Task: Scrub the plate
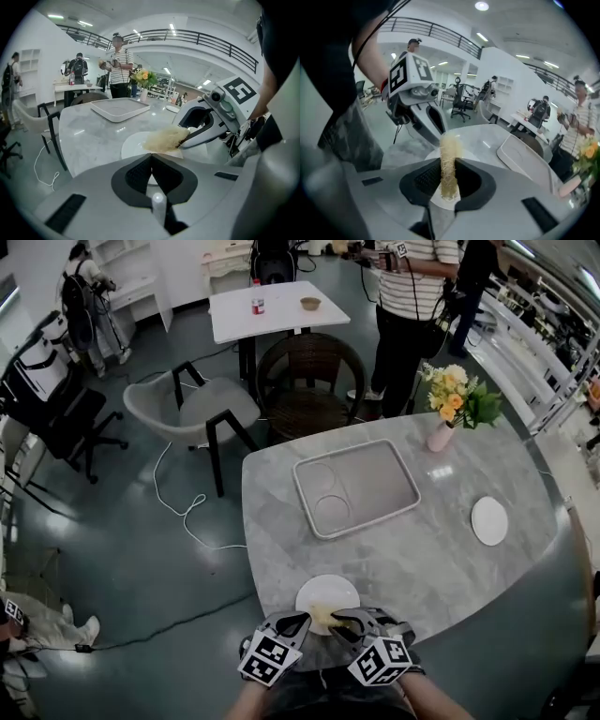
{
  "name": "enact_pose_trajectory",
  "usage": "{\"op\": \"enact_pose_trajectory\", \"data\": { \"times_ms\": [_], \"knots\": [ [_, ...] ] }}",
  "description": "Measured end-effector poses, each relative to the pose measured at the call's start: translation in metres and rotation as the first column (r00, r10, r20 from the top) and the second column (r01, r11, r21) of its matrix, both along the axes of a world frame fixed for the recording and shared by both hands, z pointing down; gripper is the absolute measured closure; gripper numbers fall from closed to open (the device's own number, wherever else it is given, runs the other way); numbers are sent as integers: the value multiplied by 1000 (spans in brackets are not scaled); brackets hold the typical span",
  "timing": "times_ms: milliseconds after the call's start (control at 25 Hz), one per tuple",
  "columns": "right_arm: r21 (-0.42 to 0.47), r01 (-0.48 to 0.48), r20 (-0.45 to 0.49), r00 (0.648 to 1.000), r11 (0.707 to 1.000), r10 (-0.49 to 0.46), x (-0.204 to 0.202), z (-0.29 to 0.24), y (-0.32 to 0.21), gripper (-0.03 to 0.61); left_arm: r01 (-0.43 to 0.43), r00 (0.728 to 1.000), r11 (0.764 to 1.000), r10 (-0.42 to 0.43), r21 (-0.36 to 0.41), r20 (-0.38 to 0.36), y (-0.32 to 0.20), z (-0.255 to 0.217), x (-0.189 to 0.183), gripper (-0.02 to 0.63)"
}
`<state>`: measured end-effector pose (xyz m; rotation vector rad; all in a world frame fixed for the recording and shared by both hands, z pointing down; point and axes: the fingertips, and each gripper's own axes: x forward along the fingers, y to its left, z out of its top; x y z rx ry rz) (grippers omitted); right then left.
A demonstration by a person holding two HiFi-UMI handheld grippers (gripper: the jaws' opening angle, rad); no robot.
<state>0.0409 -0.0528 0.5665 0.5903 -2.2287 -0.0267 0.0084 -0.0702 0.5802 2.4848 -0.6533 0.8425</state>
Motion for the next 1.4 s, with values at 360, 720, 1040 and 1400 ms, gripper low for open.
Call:
{"op": "enact_pose_trajectory", "data": {
  "times_ms": [360,720,1040,1400],
  "knots": [
    [101,211,-235,955,972,-183,3,21,2,497,-8,995,1000,10,-27,94,-1,17,-4,601],
    [115,413,-459,829,904,-320,14,53,23,497,-25,988,998,34,-60,150,5,31,-4,601],
    [114,427,-424,837,897,-345,9,52,20,497,-17,989,999,24,-50,145,8,32,-3,601],
    [120,467,-435,818,876,-376,7,52,17,497,30,990,998,-21,-63,138,3,32,-9,601]
  ]
}}
